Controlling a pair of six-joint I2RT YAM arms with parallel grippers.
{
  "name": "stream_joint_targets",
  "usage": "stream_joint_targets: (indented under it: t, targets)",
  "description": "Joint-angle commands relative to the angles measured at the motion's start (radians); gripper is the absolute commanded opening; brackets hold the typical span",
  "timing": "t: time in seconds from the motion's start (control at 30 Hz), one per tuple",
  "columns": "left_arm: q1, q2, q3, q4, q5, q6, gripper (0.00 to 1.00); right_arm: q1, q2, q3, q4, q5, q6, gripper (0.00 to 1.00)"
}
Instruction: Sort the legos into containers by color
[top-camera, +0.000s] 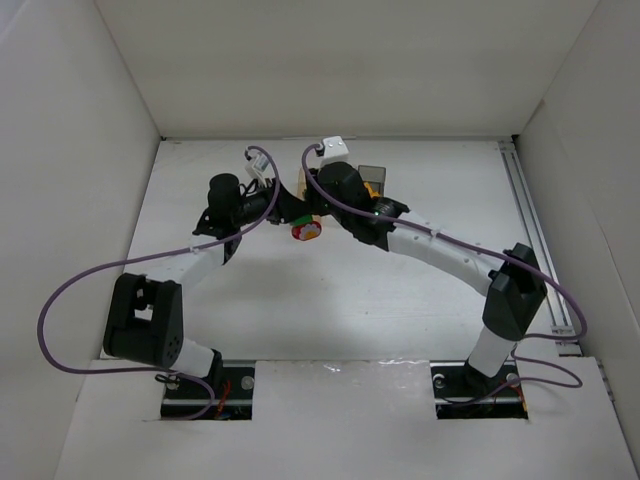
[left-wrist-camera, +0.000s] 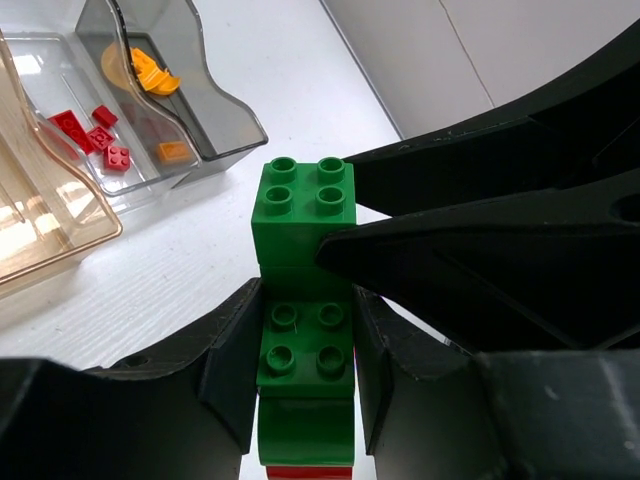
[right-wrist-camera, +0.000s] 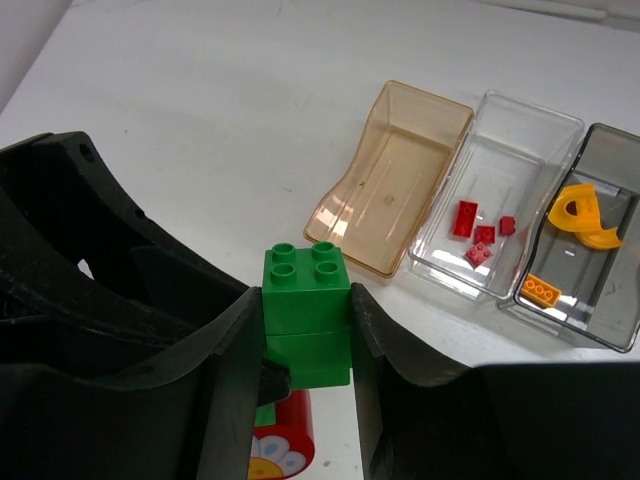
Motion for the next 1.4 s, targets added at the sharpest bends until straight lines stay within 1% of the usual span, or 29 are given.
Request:
stream_joint_targets:
  t: [0.0, 0.2, 0.3, 0.5, 0.6, 0.63, 0.7, 0.73, 0.77, 0.83, 0.87, 0.9, 1.0, 1.03, 1.1, 1.13, 1.17, 1.23, 1.27, 1.33, 1.37]
  targets:
    - [-0.021, -0.030, 0.009, 0.061, -0.015, -0.029, 0.00, 0.016, 0.005, 0.055, 0.062, 0.035, 0.041, 0.00]
    - [-0.055, -0.060, -0.055, 0.061, -0.024, -0.043, 0.00, 0.016, 0.014, 0.065, 0.074, 0.067, 0.051, 0.00]
    - [-0.055, -0.069, -0.065, 0.061, -0.024, -0.052, 0.00, 0.016, 0.014, 0.076, 0.083, 0.087, 0.060, 0.00]
    - [-0.055, -0.078, -0.074, 0.061, -0.024, -0.052, 0.00, 0.016, 0.014, 0.087, 0.092, 0.078, 0.070, 0.00]
    - [-0.055, -0.089, -0.083, 0.038, -0.035, -0.028, 0.00, -0.033, -0.012, 0.064, 0.083, 0.042, 0.070, 0.00]
    - [-0.038, -0.116, -0.083, 0.016, -0.035, -0.028, 0.00, -0.051, -0.027, 0.049, 0.073, 0.024, 0.070, 0.00]
    - [-0.023, -0.141, -0.097, -0.008, -0.046, -0.003, 0.00, -0.123, -0.040, 0.035, 0.072, -0.079, 0.061, 0.00]
    - [-0.012, -0.170, -0.110, -0.051, -0.079, 0.030, 0.00, -0.148, -0.040, 0.035, 0.072, -0.126, 0.047, 0.00]
    - [-0.012, -0.187, -0.111, -0.083, -0.099, 0.050, 0.00, -0.186, -0.031, 0.035, 0.063, -0.221, 0.027, 0.00]
    - [0.011, -0.219, -0.123, -0.123, -0.133, 0.073, 0.00, -0.208, 0.011, 0.071, 0.053, -0.283, -0.046, 0.00]
    - [0.035, -0.254, -0.140, -0.160, -0.176, 0.087, 0.00, -0.208, 0.029, 0.093, 0.025, -0.283, -0.068, 0.00]
    - [0.046, -0.273, -0.140, -0.183, -0.203, 0.101, 0.00, -0.217, 0.051, 0.137, 0.007, -0.297, -0.084, 0.00]
    - [0.073, -0.330, -0.149, -0.255, -0.254, 0.142, 0.00, -0.240, 0.133, 0.191, -0.015, -0.369, -0.116, 0.00]
    - [0.086, -0.330, -0.149, -0.255, -0.254, 0.142, 0.00, -0.240, 0.184, 0.226, -0.015, -0.396, -0.142, 0.00]
    - [0.100, -0.340, -0.158, -0.280, -0.254, 0.153, 0.00, -0.240, 0.242, 0.281, -0.048, -0.409, -0.142, 0.00]
    - [0.100, -0.340, -0.158, -0.280, -0.254, 0.153, 0.00, -0.252, 0.273, 0.336, -0.059, -0.466, -0.153, 0.00]
    - [0.109, -0.340, -0.158, -0.280, -0.254, 0.153, 0.00, -0.252, 0.323, 0.357, -0.059, -0.485, -0.153, 0.00]
    - [0.120, -0.340, -0.149, -0.291, -0.254, 0.162, 0.00, -0.262, 0.367, 0.392, -0.069, -0.513, -0.153, 0.00]
    - [0.120, -0.340, -0.149, -0.291, -0.254, 0.162, 0.00, -0.262, 0.387, 0.435, -0.079, -0.513, -0.153, 0.00]
    - [0.146, -0.351, -0.140, -0.326, -0.254, 0.187, 0.00, -0.262, 0.433, 0.459, -0.090, -0.513, -0.153, 0.00]
    - [0.146, -0.351, -0.140, -0.326, -0.254, 0.187, 0.00, -0.262, 0.442, 0.460, -0.090, -0.489, -0.153, 0.00]
